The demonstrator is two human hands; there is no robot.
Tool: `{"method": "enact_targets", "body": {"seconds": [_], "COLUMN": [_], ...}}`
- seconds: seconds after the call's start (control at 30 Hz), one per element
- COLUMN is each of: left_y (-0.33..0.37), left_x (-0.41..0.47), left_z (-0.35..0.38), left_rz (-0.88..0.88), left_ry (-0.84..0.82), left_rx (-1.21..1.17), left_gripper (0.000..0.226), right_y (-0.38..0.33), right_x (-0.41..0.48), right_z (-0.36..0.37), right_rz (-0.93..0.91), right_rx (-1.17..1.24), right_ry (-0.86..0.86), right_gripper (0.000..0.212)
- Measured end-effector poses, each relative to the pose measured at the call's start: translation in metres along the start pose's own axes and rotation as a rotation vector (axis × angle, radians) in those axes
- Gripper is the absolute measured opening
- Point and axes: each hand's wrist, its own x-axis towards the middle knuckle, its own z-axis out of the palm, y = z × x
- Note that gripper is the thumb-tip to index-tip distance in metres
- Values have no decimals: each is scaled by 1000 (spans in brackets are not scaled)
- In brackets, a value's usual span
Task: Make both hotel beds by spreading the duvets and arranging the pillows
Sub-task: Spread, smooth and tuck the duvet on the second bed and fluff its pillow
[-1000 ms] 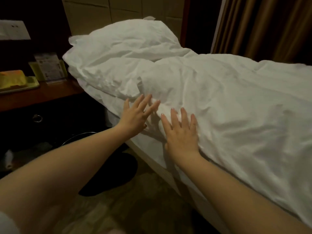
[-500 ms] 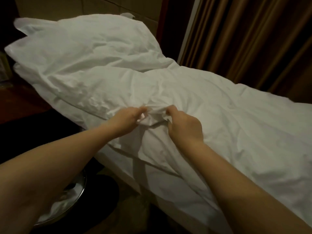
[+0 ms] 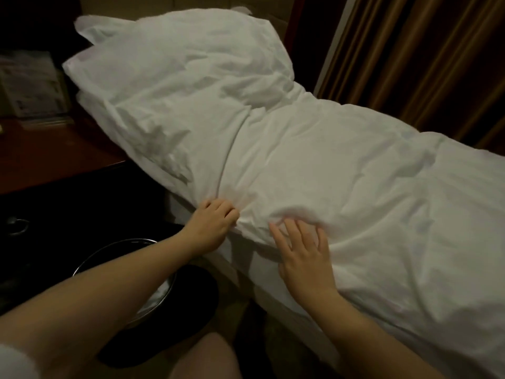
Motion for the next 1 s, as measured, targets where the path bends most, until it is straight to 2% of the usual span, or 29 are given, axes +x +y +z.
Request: {"method": "enact_targets", "body": {"seconds": [0.07,0.17,0.23,0.3,0.4,0.43,0.5,0.57,0.6,0.63,0.67,0.7,0.77,0.87,0.93,1.0], "left_y": [0,-10,-24,-39,-49,-52,-58,-68,-76,-85,-95,-104,-111,-96,-84,-83], "left_x": [-9,-12,-8,3,16,17,22,37,43,47,47,44,27,3,-1,-1], "left_z": [0,6,12,15,9,9,4,-13,-25,-36,-43,-46,-40,-12,-1,4], "left_rz": [-45,-115,-123,-83,-80,-86,-73,-2,9,10,12,24,61,67,31,2], "left_ry": [55,-33,-26,28,-35,-40,-5,83,149,198,248,276,284,204,126,82], "left_rx": [44,155,224,265,368,348,248,150,126,106,84,67,65,63,14,-33], "left_gripper": [53,102,112,105,94,89,77,48,30,14,12,18,23,22,26,32], "right_y": [-10,-29,-34,-25,-14,-16,-16,-7,-2,1,-1,-10,-35,-53,-48,-43], "right_x": [13,34,42,50,56,60,75,98,111,121,127,126,112,84,81,85], "right_z": [3,13,21,29,27,20,-3,-37,-52,-66,-73,-75,-56,-9,7,12], "right_rz": [-13,10,34,50,63,59,80,142,175,202,197,170,89,28,7,-28], "right_rx": [-6,-18,-60,-82,-167,-154,-83,42,97,135,149,173,239,129,65,42], "right_ry": [-30,-97,-123,-136,-281,-321,-295,-264,-230,-219,-220,-244,-399,-622,-636,-585], "right_gripper": [93,105,105,98,91,84,59,32,30,31,31,33,44,76,84,82]}}
